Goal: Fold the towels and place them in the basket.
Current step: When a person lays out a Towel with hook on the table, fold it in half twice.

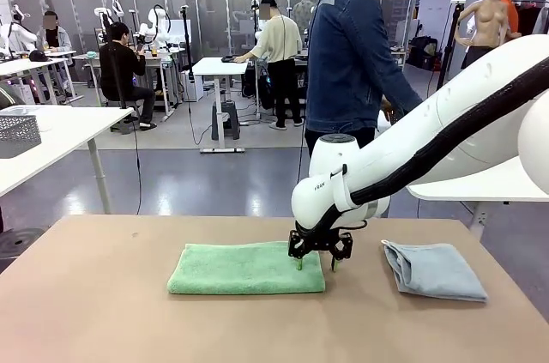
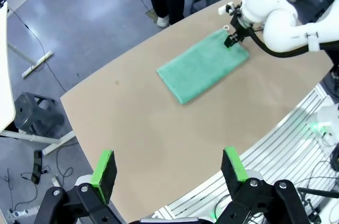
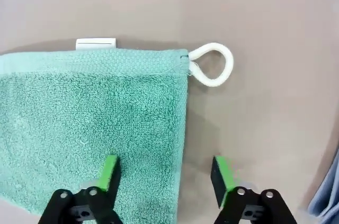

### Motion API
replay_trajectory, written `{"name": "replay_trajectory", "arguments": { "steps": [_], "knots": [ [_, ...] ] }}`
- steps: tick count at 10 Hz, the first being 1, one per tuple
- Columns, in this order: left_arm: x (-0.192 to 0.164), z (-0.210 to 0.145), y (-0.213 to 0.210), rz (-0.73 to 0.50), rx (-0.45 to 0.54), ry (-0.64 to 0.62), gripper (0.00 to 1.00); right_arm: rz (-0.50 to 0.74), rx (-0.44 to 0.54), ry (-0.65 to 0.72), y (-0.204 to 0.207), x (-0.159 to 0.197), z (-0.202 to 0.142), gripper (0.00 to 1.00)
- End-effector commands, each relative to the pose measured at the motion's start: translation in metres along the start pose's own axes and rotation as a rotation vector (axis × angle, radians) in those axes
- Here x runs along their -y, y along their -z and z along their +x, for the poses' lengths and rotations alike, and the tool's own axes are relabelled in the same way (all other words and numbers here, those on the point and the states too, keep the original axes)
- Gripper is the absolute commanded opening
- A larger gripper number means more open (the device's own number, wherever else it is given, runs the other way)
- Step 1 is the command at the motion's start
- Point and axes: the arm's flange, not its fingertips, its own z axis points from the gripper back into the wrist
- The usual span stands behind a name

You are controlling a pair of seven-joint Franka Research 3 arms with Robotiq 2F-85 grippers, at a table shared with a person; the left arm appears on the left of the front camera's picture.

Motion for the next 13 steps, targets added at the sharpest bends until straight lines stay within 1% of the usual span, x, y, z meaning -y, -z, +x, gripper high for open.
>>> {"name": "replay_trajectory", "arguments": {
  "steps": [1, 2, 3, 9, 13],
  "knots": [
    [0.0003, 0.0001, -0.0001, 0.004, -0.002, 0.006, 1.00, -0.020, 0.039, 0.020, 0.0035, -0.0011, -0.0021, 0.30],
    [0.0003, 0.0001, -0.0001, 0.004, -0.002, 0.006, 1.00, -0.022, 0.037, 0.018, 0.0029, -0.0017, -0.0017, 0.03],
    [0.0003, 0.0001, -0.0001, 0.004, -0.002, 0.006, 1.00, -0.024, 0.034, 0.015, 0.0035, -0.0026, -0.0015, 0.00],
    [0.0003, 0.0001, -0.0001, 0.004, -0.002, 0.006, 1.00, -0.019, 0.018, 0.009, 0.0047, -0.0026, -0.0008, 0.00],
    [0.0003, 0.0001, -0.0001, 0.004, -0.002, 0.006, 1.00, -0.020, 0.026, 0.011, 0.0027, -0.0032, -0.0024, 0.00]
  ]
}}
